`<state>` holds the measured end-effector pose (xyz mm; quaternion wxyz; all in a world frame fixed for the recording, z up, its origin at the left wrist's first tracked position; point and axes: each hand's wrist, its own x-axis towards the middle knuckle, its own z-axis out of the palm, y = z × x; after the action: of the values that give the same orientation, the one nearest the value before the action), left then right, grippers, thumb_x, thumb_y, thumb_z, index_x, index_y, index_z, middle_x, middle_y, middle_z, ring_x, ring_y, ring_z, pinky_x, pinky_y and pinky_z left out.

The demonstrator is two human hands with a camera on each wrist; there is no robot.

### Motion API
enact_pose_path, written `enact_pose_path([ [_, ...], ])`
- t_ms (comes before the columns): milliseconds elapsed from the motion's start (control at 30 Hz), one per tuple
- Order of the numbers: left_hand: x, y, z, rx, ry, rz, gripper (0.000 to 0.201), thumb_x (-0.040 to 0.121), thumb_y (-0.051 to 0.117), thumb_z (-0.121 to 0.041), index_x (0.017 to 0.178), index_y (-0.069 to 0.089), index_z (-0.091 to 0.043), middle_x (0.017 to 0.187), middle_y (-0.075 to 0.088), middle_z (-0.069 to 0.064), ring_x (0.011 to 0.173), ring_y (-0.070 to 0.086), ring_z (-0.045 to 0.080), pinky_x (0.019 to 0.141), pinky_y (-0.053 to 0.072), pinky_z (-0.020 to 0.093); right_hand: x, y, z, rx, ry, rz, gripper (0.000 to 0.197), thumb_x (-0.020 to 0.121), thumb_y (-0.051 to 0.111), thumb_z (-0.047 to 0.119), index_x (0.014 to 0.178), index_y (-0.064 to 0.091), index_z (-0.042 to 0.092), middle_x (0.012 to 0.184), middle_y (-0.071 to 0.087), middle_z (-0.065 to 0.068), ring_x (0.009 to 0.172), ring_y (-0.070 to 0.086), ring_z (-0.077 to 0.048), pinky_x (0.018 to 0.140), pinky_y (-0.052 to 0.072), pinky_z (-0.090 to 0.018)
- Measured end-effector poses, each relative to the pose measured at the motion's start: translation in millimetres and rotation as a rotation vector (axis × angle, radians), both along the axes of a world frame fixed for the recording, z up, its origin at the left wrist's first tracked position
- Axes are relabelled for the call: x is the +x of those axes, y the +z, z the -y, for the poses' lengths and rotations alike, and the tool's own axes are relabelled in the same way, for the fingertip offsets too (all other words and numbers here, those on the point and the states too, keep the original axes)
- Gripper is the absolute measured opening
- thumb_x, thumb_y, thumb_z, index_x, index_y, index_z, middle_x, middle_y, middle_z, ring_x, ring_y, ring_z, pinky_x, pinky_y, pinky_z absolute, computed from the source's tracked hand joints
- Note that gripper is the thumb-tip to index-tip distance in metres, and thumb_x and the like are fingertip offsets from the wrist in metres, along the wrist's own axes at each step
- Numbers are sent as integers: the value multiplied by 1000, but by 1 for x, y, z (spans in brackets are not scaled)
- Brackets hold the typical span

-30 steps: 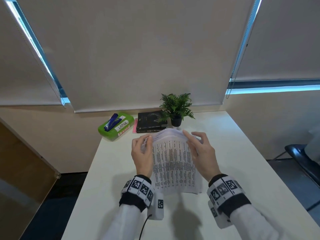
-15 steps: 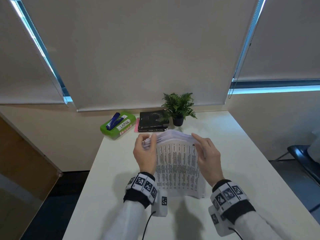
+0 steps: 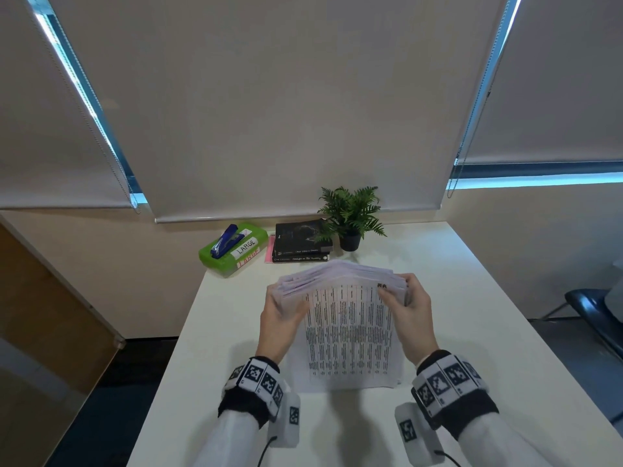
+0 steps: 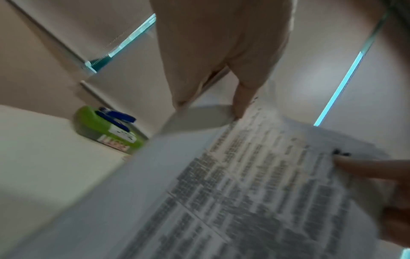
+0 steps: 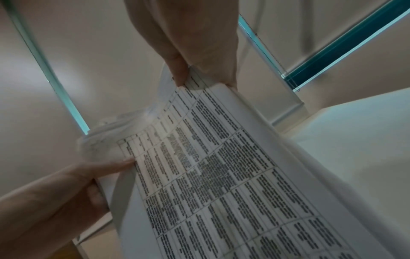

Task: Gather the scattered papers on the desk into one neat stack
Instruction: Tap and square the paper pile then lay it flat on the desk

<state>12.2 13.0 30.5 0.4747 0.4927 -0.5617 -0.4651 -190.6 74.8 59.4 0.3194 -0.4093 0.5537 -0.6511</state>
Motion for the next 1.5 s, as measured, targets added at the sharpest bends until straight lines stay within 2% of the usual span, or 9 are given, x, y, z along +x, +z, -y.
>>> enact_pose_path([
  [167, -18, 9, -11, -107, 74, -76, 28, 86, 62, 1, 98, 41, -13, 85, 53, -13, 69, 53, -21, 64, 41, -2, 3, 8, -4, -39, 14, 7, 27, 84, 66, 7, 99, 52, 25, 103, 63, -1, 91, 65, -20, 75, 56, -37],
  [300, -11, -11, -12, 23, 15, -113, 51, 78, 65, 9, 113, 40, -18, 98, 55, -11, 80, 59, -8, 70, 50, 12, -5, 1, -10, 63, 86, 4, 57, 82, 67, 2, 125, 39, 28, 112, 58, 3, 97, 63, -10, 74, 55, -24],
  [467, -12, -29, -6, 158, 31, -181, 36, 80, 68, 2, 111, 55, -9, 108, 66, 9, 100, 63, 25, 80, 53, 25, -7, -4, -9, 126, 39, -52, 14, 89, 61, 6, 93, 59, 19, 85, 67, -2, 81, 61, -19, 70, 48, -28],
  [667, -3, -15, -3, 113, -98, -74, 30, 82, 69, -12, 111, 60, -11, 105, 70, 4, 102, 67, 22, 90, 54, 39, -36, 57, -3, 399, 149, -674, 26, 79, 71, 13, 101, 59, 20, 93, 62, 5, 80, 60, -12, 61, 44, -18],
  [767, -6, 16, -3, -29, -247, 80, 39, 81, 71, -14, 117, 58, -12, 102, 68, -3, 97, 66, 14, 75, 53, 16, -31, 91, 5, 461, 337, -877, 49, 77, 74, 18, 119, 51, 27, 90, 57, 13, 85, 59, -12, 65, 44, -17],
  [1133, 11, 52, 3, -163, -197, 763, 43, 65, 73, -56, 92, 61, -25, 91, 67, -11, 83, 62, 12, 72, 51, 30, -47, 44, -27, 392, 346, -240, 22, 80, 70, 10, 101, 68, 2, 93, 74, -15, 84, 71, -31, 75, 58, -41],
  [1267, 38, 28, -2, 44, -145, 318, 34, 65, 84, -33, 85, 63, -14, 82, 71, -4, 75, 67, 15, 61, 51, 21, -69, 17, -47, 406, 371, -25, 31, 77, 72, 10, 102, 67, -7, 97, 73, -19, 91, 69, -38, 77, 57, -43],
  [1367, 41, 0, -16, 331, -280, -84, 62, 62, 85, -36, 113, 63, -9, 106, 73, 8, 99, 69, 28, 85, 55, 39, -72, -6, -54, 461, 384, 134, 62, 59, 87, 28, 106, 67, -7, 104, 71, -22, 98, 67, -40, 81, 56, -44],
  [1500, 33, -34, -40, 460, -350, -2, 45, 78, 74, -24, 120, 59, -14, 110, 71, 0, 102, 68, 15, 88, 54, 32, -74, -36, -56, 595, 391, 236, 70, 56, 88, 29, 117, 65, 2, 116, 68, -18, 110, 63, -37, 102, 43, -53],
])
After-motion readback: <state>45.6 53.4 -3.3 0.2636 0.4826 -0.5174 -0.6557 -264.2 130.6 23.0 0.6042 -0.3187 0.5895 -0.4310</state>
